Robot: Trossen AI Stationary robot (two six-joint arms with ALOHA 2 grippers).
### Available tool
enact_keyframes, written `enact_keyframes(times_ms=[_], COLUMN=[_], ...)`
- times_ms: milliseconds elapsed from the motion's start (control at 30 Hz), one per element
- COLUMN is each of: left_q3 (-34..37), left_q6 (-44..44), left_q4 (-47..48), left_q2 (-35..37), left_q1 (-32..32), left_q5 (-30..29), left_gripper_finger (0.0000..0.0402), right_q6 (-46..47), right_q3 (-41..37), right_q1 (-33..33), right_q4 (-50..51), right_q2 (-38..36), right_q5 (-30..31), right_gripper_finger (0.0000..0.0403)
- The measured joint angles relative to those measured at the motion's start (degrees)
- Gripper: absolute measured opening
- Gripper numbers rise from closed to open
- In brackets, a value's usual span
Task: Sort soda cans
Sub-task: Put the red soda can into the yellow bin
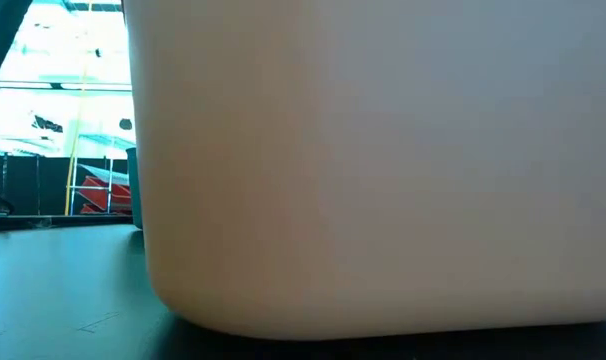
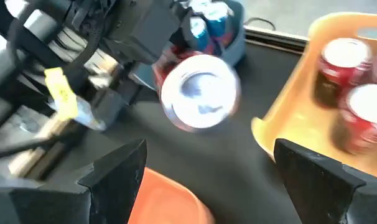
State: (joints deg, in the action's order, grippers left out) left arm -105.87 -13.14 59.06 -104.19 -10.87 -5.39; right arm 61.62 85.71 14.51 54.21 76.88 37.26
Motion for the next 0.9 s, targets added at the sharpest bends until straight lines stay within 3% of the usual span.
enact_keyframes(times_ms=[167, 467, 700, 900], left_q3=[-2.56, -5.51, -6.26, -6.26], left_q6=[1.92, 2.00, 2.09, 3.33], left_q4=[0.35, -0.31, -0.69, -1.94], left_q2=[0.07, 0.16, 0.23, 0.14], left_q1=[0.02, 0.37, 1.46, 1.90], left_q5=[0.20, 2.01, 2.03, 2.16], left_gripper_finger=[0.0285, 0.0285, 0.0285, 0.0285], right_q6=[-4.00, -9.10, -14.46, -13.85], right_q3=[0.00, 0.02, 0.00, 0.00], right_q1=[-4.44, -10.49, -12.27, -13.23], right_q4=[-7.75, -9.30, -17.52, -16.58], right_q2=[-0.20, 0.10, 1.95, 3.34], right_q5=[-4.87, -11.69, -16.02, -17.57], right_gripper_finger=[0.0369, 0.0369, 0.0370, 0.0360])
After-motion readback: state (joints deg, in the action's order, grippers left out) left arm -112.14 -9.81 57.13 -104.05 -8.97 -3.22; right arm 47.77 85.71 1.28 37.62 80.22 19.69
